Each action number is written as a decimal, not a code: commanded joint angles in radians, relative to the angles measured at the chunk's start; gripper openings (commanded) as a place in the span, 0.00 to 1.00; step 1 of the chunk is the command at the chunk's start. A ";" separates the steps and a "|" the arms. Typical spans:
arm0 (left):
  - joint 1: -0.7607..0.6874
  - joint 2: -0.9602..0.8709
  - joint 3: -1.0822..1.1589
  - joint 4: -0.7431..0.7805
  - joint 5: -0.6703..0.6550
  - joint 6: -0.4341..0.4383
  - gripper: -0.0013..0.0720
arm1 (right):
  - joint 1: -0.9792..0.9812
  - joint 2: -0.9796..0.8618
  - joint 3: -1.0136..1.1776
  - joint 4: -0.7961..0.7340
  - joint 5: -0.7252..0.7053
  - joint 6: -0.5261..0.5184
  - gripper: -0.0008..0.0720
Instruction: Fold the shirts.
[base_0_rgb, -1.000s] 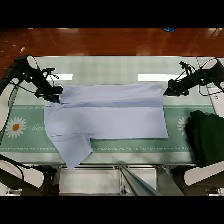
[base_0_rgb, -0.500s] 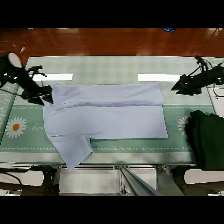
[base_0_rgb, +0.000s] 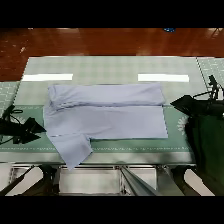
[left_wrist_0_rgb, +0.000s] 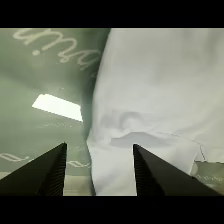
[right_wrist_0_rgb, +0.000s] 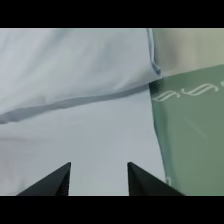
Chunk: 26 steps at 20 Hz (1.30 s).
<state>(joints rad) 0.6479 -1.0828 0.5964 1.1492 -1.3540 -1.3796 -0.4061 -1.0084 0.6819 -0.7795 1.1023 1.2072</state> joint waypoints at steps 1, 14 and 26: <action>0.020 0.042 -0.139 -0.069 0.038 0.037 0.71 | -0.002 0.065 -0.086 0.069 -0.017 -0.026 0.58; -0.226 -0.049 -0.237 -0.111 0.223 0.010 0.05 | -0.067 0.066 -0.075 0.175 0.005 -0.024 0.58; -0.224 -0.023 -0.176 -0.171 0.160 0.053 0.05 | -0.176 0.030 -0.267 -0.291 0.196 0.168 0.58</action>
<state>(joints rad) 0.4244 -1.1084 0.4156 0.9981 -1.1828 -1.3384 -0.5835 -0.9546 0.4511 -1.0431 1.2945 1.3563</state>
